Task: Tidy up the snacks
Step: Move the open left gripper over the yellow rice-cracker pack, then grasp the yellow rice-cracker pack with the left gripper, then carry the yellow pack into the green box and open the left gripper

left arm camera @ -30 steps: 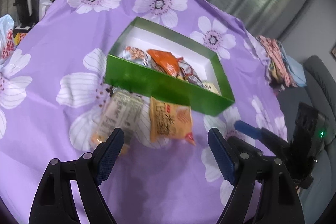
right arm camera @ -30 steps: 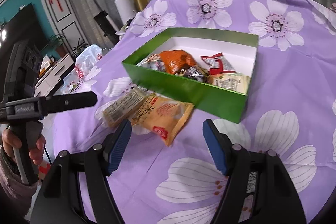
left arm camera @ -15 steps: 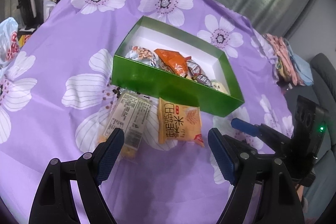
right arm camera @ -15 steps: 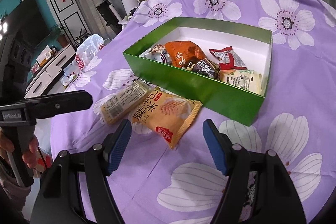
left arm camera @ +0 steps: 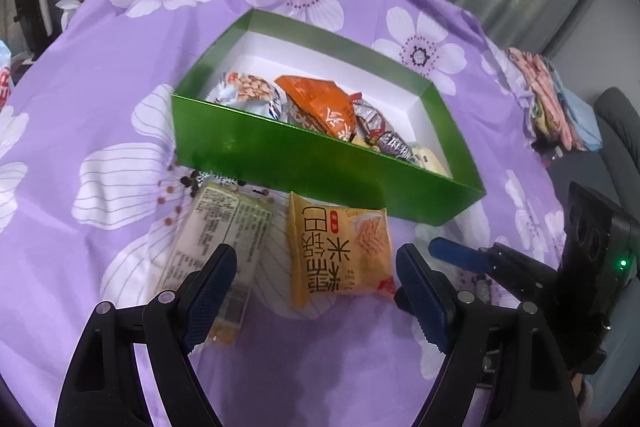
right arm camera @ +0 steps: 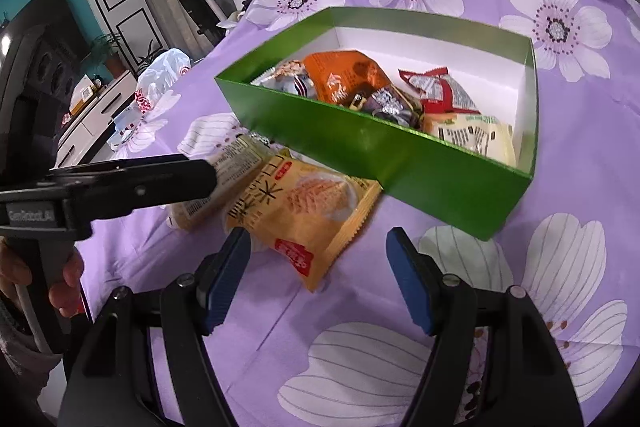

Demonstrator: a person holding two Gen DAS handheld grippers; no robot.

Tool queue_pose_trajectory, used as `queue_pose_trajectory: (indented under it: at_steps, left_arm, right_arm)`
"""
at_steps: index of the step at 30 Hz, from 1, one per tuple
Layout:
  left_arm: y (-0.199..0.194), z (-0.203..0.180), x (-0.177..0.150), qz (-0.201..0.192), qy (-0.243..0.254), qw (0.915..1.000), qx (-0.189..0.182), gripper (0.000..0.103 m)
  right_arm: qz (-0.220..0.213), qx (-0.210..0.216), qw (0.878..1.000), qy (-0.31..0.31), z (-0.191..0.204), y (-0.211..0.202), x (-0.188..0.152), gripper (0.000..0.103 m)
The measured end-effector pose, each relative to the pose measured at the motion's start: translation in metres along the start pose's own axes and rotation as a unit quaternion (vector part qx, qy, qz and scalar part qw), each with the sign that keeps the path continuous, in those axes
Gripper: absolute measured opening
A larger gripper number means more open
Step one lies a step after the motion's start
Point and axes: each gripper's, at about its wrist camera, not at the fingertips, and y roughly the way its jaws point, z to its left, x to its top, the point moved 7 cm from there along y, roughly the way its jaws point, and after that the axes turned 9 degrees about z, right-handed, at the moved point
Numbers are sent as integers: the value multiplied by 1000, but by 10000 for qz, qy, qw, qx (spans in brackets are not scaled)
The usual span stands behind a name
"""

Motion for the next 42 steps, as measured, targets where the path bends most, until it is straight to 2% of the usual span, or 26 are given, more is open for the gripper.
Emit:
queue_pose_trajectory:
  at_steps: [9,20,22,31,42]
  left_arm:
    - [22,9,5,16,-72,9999,-72,82]
    - [26,-5,4,-23,244,9996,-152,81]
    - [27,-8,3,13,292,9993,-215,68]
    - [37,-11,-2,256,195,9990,-318,43]
    - [29,-34,-13,247,403,9986,-249,40]
  right_arm:
    - [232,-79,9996,-151,-2,21,-7,71]
    - [217,-20,9990,-402,8,32,2,73]
    - [219,-37,9988,-439,10,33,2,72]
    - [260,-49,9984,-497,13,35,1,57]
    - [85,171,9996,-197,16,23,-10,52]
